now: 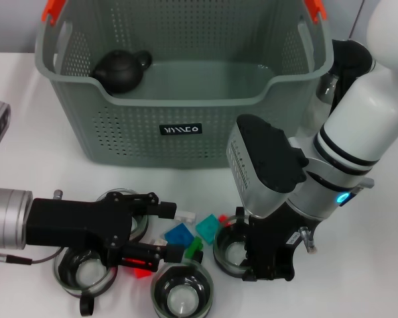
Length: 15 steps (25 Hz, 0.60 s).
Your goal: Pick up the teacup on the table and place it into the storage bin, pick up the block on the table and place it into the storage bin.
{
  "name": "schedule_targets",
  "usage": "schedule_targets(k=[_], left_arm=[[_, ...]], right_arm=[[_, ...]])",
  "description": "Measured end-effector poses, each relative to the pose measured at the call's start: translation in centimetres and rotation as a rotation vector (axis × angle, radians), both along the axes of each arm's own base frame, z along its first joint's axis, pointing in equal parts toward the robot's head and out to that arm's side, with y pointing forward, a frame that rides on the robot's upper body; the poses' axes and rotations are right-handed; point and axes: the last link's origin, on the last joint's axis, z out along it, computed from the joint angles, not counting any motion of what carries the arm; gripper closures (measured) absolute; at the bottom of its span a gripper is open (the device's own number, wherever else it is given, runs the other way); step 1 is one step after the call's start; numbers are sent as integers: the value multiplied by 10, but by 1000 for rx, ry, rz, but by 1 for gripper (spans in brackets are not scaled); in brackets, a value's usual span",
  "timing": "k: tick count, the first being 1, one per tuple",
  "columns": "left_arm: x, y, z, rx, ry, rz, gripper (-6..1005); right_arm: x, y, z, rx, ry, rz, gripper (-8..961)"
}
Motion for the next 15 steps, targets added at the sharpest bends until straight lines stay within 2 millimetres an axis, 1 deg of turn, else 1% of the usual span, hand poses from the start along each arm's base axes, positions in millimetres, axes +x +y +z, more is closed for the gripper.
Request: schedule_targets(k=[1,3,10,12,15], left_arm=[[0,0,0,0,0,0,124],[0,0,0,0,0,0,124],[-1,-1,0,-1,-1,3,124],[-1,-1,0,-2,-2,2,124],[0,-2,0,-4,-4,0,124]], right_arm=[[0,0,0,0,0,0,635],[0,0,0,-1,0,-1,858],[-1,0,3,-4,4,-8,881],[-4,0,7,1,12,-13,883],[-9,0,18,3,30,-27,885]])
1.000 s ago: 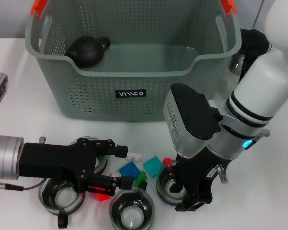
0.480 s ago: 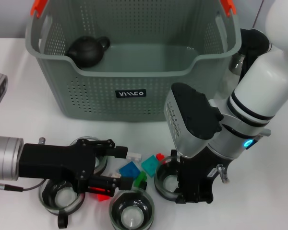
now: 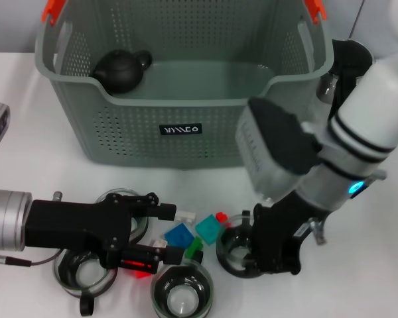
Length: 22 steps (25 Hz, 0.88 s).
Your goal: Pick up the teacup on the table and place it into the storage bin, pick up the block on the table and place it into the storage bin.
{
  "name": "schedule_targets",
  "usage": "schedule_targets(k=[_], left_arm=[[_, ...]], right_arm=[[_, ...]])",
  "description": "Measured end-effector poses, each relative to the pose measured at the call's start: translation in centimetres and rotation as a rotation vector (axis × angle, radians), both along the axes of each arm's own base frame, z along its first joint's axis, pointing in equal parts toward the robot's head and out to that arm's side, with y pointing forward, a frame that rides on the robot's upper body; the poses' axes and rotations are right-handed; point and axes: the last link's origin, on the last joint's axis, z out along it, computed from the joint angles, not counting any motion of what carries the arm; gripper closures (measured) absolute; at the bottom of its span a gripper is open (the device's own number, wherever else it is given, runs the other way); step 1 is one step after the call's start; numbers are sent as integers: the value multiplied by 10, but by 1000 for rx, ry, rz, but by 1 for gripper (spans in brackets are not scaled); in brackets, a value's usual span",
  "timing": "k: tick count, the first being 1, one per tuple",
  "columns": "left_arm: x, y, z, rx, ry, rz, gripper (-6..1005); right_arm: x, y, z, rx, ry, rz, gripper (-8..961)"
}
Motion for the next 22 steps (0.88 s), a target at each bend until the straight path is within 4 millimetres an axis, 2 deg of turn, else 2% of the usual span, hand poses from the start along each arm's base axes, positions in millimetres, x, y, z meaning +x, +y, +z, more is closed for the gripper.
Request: schedule_targets(k=[7,17,22], left_arm=[[0,0,1,0,0,-4,124],[1,1,1,0,0,-7,124],[2,2,1,2,-4,-9,124]], right_arm=[[-17,5,47,10,57,-52,887],[-22,11,68,42,76,-62,891],[-39,16,91,65,120,-58,895]])
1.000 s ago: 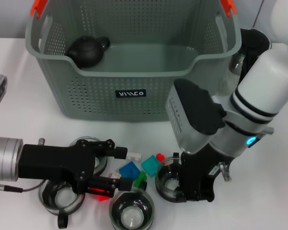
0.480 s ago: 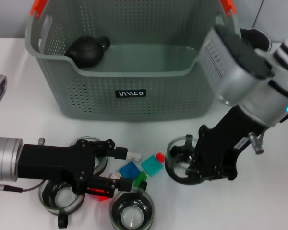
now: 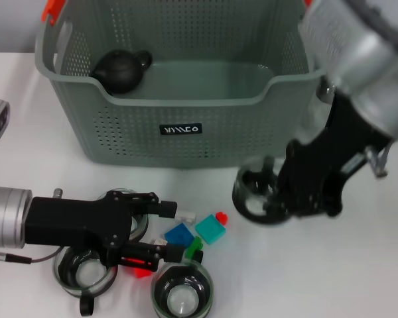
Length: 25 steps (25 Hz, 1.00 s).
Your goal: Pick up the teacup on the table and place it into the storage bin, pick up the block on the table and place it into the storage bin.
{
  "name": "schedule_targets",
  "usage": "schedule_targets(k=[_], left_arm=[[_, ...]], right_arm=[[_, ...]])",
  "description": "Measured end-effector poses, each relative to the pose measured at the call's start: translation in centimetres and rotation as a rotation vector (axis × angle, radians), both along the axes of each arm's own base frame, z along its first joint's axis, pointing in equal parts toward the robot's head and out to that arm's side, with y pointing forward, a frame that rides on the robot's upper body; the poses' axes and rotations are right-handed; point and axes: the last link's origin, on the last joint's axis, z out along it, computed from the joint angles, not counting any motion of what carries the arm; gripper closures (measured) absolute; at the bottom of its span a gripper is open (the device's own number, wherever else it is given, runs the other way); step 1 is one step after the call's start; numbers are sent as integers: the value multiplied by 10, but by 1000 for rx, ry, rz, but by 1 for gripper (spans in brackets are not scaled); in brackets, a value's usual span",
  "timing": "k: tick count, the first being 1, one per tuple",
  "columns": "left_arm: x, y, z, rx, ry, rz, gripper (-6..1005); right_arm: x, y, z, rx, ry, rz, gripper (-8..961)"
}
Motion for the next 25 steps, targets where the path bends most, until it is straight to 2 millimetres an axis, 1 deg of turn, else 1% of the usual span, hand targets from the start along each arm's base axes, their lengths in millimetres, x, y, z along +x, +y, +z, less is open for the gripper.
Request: schedule_targets(k=[5,9,13,16,19,25], left_arm=[[0,1,0,2,1,-3,124],[1,1,1,3,2,-5,124],[1,1,1,2,3,-8,124],[1,1,0,3,1,-11,124],[3,1,-1,-2,-1,-18,124],[5,1,-4,-3,-1,-38,124]], right_arm=[[-31,11,22,61,69,24,896],[-58,23,39,108,160,51,895],[-76,43,53,230,225,62,895],[-81,61,57,347,242,49,895],[-83,78,55,445,245,13,896],[-73,116,41,612,222,-150,896]])
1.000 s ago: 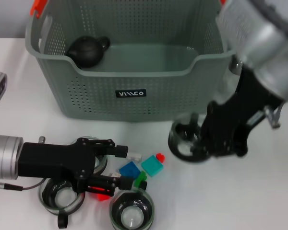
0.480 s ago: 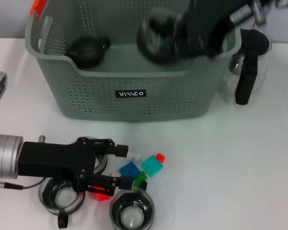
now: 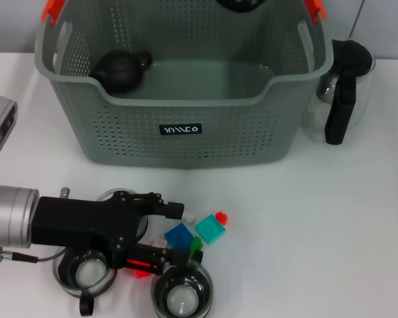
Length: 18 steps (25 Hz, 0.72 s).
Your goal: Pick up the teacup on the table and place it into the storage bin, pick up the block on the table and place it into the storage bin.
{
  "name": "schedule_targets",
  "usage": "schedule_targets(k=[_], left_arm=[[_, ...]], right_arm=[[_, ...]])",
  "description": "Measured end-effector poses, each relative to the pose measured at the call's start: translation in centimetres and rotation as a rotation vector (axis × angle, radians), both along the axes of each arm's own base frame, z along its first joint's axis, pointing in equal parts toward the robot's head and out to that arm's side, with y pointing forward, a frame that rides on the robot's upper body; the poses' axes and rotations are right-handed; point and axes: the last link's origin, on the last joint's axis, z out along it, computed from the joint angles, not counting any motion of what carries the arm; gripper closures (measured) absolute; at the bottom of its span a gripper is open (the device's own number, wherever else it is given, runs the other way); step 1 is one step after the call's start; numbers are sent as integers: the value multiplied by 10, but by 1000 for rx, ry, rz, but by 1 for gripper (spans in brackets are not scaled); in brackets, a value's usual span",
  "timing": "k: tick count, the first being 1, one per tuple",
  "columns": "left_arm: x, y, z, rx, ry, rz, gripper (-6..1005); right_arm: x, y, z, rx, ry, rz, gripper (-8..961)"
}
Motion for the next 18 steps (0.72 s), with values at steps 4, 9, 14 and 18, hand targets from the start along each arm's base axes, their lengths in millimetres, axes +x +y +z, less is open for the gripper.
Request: schedule_targets(k=[4,9,14,18], left_arm=[[0,0,0,2,1,-6,124],[0,1,1,9,4,-17,124],[0,1,1,15,6,-26,124],[0,1,2,18,7,-30,124]], right_arm=[[9,18,-12,67,6,-109,895],[21,29,-28,100,3,-209,895],[32,33,-50,122,-19,-233,896],[40,33,-67,141,-47,-229,895]])
